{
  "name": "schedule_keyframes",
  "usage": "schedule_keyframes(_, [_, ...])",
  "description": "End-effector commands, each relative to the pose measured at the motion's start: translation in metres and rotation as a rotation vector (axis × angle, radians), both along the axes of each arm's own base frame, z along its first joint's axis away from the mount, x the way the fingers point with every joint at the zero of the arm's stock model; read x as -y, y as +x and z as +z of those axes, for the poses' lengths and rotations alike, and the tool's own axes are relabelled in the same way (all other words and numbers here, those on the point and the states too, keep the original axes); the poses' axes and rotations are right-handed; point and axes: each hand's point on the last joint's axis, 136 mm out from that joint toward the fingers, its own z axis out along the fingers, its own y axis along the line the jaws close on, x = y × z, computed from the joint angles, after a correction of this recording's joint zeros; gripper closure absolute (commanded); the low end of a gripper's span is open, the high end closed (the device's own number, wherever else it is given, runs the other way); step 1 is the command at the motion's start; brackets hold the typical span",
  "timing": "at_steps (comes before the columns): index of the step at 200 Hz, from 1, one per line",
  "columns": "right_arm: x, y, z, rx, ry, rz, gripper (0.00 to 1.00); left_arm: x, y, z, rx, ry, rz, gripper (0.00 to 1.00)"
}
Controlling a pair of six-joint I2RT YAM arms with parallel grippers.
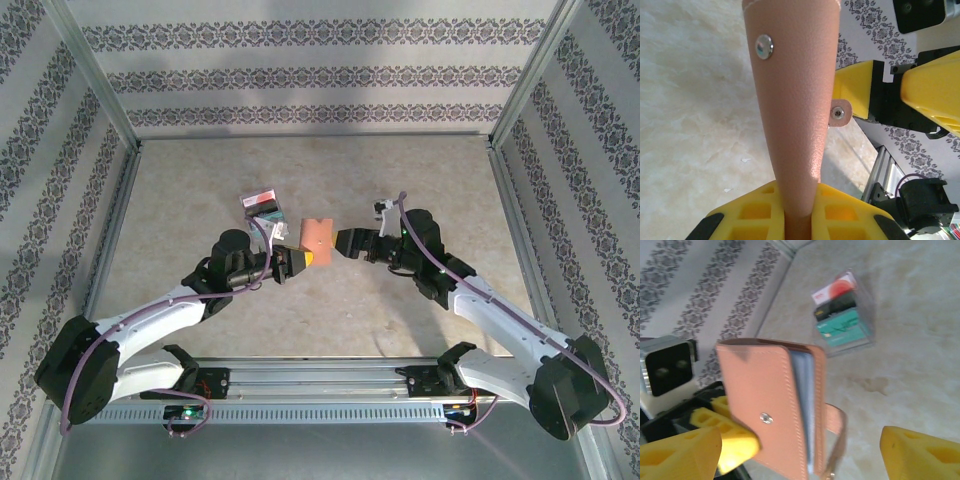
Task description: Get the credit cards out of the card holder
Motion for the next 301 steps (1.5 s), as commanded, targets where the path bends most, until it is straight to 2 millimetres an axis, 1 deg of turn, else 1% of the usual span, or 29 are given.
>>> schedule_keyframes(1, [-0.016, -0.005, 0.010, 0.044, 0.043, 0.083, 0.22, 0.003, 0.000, 0.038, 0.084, -0.102, -0.046, 1.00])
schedule_keyframes(26, [-0.017, -0.003, 0.008, 0.046, 0.050, 0.081, 0.32, -0.002, 0.002, 0.049, 0.093, -0.163, -0.046, 1.00])
schedule_keyframes(56, [-0.015, -0.001, 0.008, 0.053, 0.050, 0.067, 0.35, -0.010, 0.004, 0.060, 0.095, -0.239, -0.040, 1.00])
schedule_keyframes(90, [-0.015, 0.001, 0.006, 0.049, 0.062, 0.064, 0.45, -0.008, -0.002, 0.066, 0.098, -0.268, -0.076, 1.00])
schedule_keyframes(112, [-0.020, 0.000, 0.012, 0.060, 0.094, 0.092, 0.51, -0.007, -0.006, 0.070, 0.104, -0.278, -0.105, 1.00])
schedule_keyframes(146, [-0.027, -0.003, 0.023, 0.084, 0.144, 0.145, 0.56, -0.005, -0.011, 0.073, 0.105, -0.291, -0.135, 1.00])
schedule_keyframes(162, [-0.028, -0.004, 0.028, 0.099, 0.168, 0.161, 0.58, -0.004, -0.013, 0.073, 0.101, -0.298, -0.149, 1.00])
schedule_keyframes(192, [-0.027, -0.009, 0.037, 0.127, 0.221, 0.194, 0.65, -0.001, -0.020, 0.081, 0.109, -0.333, -0.197, 1.00])
schedule_keyframes(220, [-0.025, -0.018, 0.044, 0.159, 0.265, 0.232, 0.67, 0.002, -0.026, 0.089, 0.112, -0.351, -0.246, 1.00])
schedule_keyframes(249, [-0.027, -0.024, 0.046, 0.167, 0.283, 0.274, 0.75, 0.004, -0.033, 0.094, 0.108, -0.359, -0.294, 1.00])
schedule_keyframes(289, [-0.033, -0.030, 0.055, 0.175, 0.322, 0.325, 0.74, 0.005, -0.037, 0.098, 0.104, -0.374, -0.321, 1.00])
schedule_keyframes(301, [-0.036, -0.033, 0.054, 0.166, 0.324, 0.346, 0.73, 0.006, -0.037, 0.099, 0.099, -0.383, -0.326, 0.99])
